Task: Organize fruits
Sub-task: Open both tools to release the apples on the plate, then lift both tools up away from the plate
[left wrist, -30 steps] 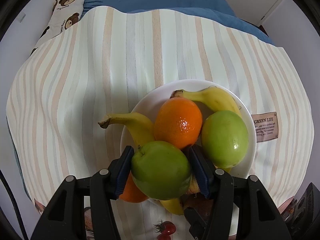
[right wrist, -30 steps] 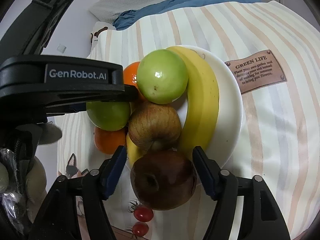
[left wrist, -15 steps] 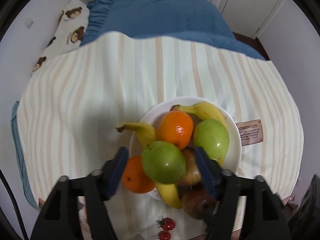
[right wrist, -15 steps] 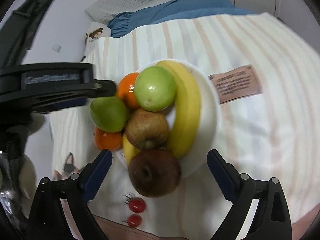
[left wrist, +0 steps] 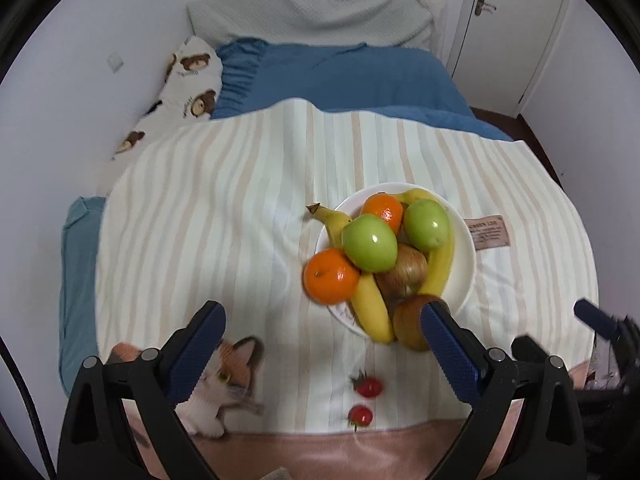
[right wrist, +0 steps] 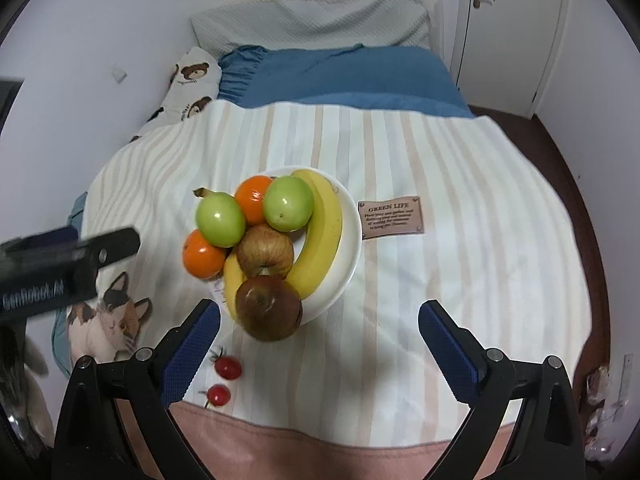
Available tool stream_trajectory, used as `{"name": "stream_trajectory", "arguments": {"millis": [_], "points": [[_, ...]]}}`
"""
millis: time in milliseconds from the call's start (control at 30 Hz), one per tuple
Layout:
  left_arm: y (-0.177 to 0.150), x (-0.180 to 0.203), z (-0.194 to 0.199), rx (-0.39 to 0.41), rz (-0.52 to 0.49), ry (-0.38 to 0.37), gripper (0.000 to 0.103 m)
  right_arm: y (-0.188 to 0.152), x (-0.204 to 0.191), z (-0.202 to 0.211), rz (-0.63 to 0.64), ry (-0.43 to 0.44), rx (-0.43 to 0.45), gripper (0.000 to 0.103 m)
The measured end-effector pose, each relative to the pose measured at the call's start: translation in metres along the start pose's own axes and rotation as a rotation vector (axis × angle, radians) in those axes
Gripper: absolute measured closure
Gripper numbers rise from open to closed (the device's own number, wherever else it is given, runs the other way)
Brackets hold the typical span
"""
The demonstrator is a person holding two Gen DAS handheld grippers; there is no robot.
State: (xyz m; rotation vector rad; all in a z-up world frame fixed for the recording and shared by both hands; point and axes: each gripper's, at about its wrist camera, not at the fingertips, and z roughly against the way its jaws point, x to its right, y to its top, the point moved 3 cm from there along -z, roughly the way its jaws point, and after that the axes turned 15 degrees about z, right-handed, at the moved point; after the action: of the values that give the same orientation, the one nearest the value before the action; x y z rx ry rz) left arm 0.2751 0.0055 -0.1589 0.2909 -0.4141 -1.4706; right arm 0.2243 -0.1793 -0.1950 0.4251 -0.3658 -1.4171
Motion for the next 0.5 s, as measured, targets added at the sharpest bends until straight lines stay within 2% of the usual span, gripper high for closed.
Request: {"name": "stream_trajectory", "arguments": {"millis": [300, 500], "points": [[-0.029, -0.011, 0.085, 0.133, 0.027, -0.039, 0.003, -0.009, -0.016, 0.087, 0.026, -0.012, 0.114, 0.002], [-0.045, -0.014, 0.122, 0.179, 0.027, -0.054, 0.003, -0.019, -0.028, 0.138, 0.064, -0.033, 0.170, 0.001]]}}
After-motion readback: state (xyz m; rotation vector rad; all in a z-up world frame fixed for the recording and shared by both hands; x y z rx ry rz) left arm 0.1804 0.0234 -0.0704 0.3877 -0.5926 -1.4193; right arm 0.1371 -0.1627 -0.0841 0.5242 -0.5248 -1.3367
